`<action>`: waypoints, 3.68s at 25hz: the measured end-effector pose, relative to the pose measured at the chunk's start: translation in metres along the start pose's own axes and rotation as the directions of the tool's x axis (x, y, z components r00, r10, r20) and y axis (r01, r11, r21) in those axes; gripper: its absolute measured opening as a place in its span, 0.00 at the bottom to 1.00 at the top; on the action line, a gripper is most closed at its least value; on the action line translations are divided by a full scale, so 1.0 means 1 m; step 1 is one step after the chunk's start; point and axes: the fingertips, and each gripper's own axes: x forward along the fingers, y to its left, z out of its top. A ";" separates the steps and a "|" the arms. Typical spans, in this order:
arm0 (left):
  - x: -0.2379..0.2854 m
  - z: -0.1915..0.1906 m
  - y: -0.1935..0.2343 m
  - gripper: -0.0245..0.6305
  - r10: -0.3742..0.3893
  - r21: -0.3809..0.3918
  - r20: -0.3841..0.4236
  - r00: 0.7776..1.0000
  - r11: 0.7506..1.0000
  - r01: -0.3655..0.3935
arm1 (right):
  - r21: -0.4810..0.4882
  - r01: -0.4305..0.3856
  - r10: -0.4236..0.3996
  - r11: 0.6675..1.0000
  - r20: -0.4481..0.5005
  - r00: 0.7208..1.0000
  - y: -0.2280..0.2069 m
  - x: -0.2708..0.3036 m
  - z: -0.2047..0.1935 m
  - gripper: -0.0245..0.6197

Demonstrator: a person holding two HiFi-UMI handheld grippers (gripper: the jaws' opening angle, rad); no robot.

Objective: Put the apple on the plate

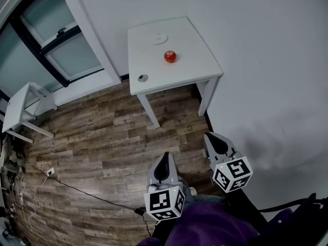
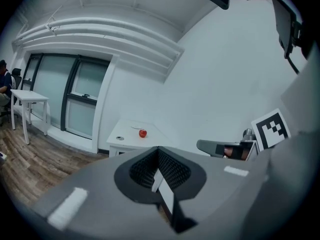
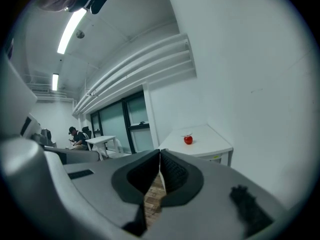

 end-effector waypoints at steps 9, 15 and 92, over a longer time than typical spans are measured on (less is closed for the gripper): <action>0.086 0.052 0.059 0.04 -0.030 0.024 0.000 1.000 0.999 0.030 | 0.002 0.031 -0.030 1.000 -0.013 0.999 -0.015 0.102 0.028 0.05; 0.132 0.066 0.091 0.04 -0.055 0.031 -0.013 0.998 0.998 0.055 | -0.001 0.048 -0.048 0.999 -0.015 0.999 -0.022 0.158 0.037 0.05; 0.518 0.142 0.237 0.04 0.034 -0.012 -0.162 0.986 0.999 -0.037 | -0.201 -0.148 0.024 0.969 -0.516 0.856 -0.224 0.563 -0.029 0.60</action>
